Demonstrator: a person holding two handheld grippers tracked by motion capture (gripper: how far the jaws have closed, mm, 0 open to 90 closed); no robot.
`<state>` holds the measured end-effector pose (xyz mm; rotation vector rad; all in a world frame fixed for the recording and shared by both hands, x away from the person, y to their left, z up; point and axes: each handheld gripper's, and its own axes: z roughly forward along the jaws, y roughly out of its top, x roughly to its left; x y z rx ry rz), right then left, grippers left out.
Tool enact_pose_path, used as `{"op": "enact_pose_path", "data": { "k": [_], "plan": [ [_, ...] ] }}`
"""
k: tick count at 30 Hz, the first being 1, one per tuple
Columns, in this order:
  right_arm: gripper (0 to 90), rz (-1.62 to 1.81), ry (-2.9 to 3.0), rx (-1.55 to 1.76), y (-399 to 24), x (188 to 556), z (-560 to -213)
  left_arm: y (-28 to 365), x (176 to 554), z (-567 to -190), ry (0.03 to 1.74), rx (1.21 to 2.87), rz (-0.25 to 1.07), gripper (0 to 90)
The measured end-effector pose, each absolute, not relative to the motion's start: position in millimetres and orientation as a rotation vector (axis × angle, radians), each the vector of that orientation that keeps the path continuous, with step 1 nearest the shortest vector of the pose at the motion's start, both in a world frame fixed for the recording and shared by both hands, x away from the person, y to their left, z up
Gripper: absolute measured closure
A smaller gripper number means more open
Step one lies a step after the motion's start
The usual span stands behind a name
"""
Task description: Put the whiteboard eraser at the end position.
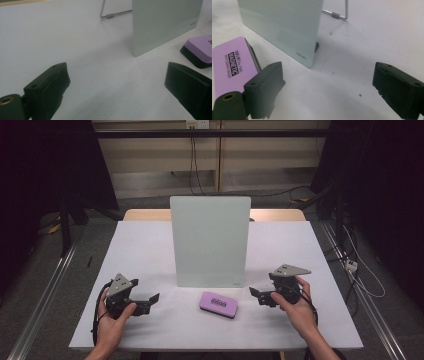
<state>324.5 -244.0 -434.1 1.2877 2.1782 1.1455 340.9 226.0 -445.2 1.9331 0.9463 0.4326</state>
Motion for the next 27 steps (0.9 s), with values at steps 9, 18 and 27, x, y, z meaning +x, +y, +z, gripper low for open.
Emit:
{"op": "enact_pose_path", "data": {
  "k": [9, 18, 27],
  "plan": [
    [10.0, 1.125, 2.108, 1.339, -264, 317, -443, 225, 339, -445, 0.961, 1.921, 0.434, 5.3],
    [10.3, 1.138, 2.063, 1.377, -278, 305, -450, 224, 338, -445, 0.957, 1.933, 0.436, 5.3],
    [10.2, 1.161, 2.028, 1.402, -285, 296, -458, 226, 339, -445, 0.964, 1.930, 0.436, 5.3]
  ]
}}
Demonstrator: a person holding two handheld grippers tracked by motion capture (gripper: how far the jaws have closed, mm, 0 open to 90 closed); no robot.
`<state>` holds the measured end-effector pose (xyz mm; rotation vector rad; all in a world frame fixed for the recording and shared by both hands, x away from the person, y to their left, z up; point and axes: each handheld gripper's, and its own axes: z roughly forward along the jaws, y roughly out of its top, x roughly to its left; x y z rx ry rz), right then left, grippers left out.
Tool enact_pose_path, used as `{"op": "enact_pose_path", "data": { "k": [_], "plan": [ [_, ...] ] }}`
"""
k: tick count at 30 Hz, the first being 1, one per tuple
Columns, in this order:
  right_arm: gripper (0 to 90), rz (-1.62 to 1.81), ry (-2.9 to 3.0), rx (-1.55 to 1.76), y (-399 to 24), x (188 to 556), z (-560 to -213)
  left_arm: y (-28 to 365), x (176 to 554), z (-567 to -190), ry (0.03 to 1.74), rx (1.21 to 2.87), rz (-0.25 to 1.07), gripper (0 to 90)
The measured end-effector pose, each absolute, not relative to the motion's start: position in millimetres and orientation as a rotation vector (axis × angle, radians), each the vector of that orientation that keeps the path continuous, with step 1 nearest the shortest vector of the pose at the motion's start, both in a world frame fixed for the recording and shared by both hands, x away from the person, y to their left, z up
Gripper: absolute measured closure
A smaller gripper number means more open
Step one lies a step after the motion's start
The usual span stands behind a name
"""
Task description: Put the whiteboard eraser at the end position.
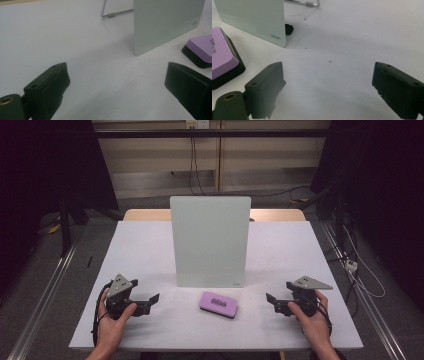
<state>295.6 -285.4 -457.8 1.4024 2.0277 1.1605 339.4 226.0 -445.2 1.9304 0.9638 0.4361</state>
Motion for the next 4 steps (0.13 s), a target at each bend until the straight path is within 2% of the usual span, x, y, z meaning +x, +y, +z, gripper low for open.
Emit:
{"op": "enact_pose_path", "data": {
  "k": [4],
  "plan": [
    [10.2, 1.169, 2.020, 1.409, -285.2, 295.9, -457.1, 226.9, 340.4, -444.8, 0.962, 1.920, 0.435, 5.3]
  ]
}}
